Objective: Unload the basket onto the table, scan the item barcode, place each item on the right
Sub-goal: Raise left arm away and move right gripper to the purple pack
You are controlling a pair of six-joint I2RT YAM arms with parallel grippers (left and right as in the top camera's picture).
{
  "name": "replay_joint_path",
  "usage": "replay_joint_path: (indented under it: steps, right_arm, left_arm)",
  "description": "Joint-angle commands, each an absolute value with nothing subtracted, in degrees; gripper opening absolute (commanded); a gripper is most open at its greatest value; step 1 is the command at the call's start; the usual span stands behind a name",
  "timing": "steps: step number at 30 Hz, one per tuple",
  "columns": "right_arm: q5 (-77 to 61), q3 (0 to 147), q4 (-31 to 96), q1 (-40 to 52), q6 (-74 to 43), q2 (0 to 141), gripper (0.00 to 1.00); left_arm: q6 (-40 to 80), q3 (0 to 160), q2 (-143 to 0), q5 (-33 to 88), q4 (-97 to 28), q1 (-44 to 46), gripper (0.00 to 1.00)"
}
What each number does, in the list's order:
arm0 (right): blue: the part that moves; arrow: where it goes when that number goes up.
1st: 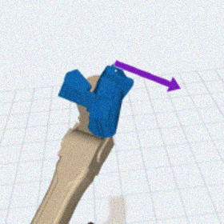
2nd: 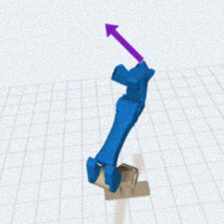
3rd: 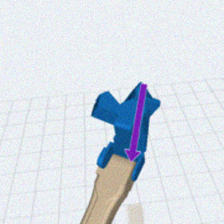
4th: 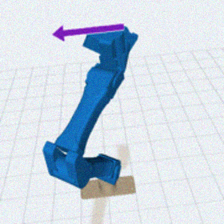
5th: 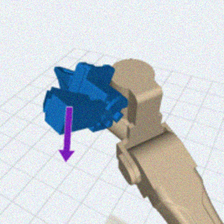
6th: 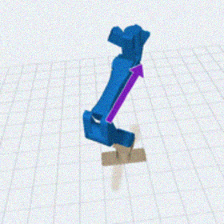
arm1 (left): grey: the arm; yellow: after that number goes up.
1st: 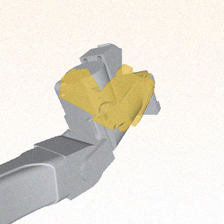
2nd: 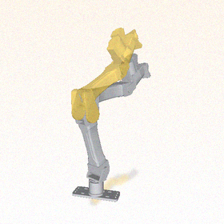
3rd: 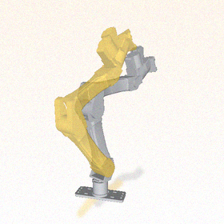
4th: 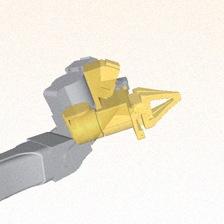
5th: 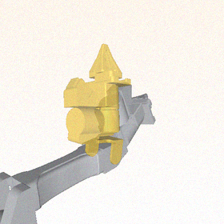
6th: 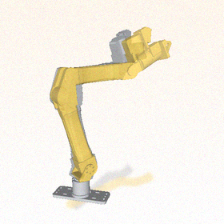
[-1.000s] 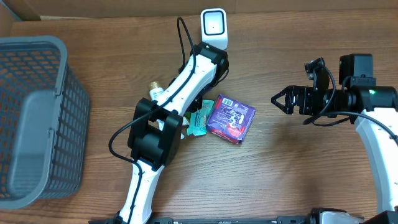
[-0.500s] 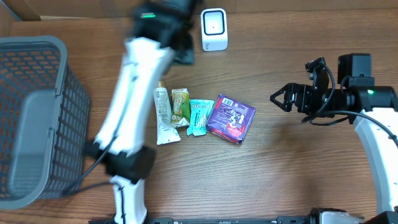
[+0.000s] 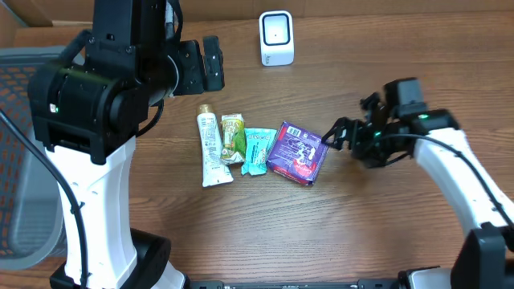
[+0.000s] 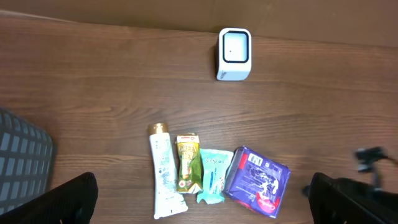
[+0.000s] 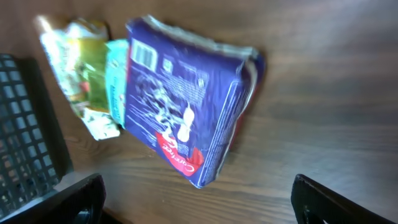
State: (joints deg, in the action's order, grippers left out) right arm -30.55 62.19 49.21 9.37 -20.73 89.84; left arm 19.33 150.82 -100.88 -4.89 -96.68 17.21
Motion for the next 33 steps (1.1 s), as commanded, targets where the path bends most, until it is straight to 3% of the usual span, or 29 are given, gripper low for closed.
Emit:
replay_joint_path:
  steps: [1, 11, 20, 33]
  right_arm:
    - [-29.4, 59.0, 45.7, 13.3, -31.5, 90.5, 0.96]
    - [-20.5, 47.7, 25.8, 23.5, -49.7, 90.6, 0.96]
    - [-9.5, 46.1, 18.1, 27.4, -55.1, 90.8, 0.94]
    - [-10.7, 46.2, 14.6, 28.9, -58.5, 96.5, 0.58]
  left_arm:
    - [18.1, 150.9, -100.4, -4.0, -96.8, 17.2, 1.00]
    - [20.3, 150.9, -100.5, -12.2, -95.3, 15.2, 0.99]
    - [22.3, 150.9, -102.0, -11.9, -96.6, -1.1, 1.00]
    - [22.3, 150.4, -108.2, -7.0, -96.8, -7.9, 1.00]
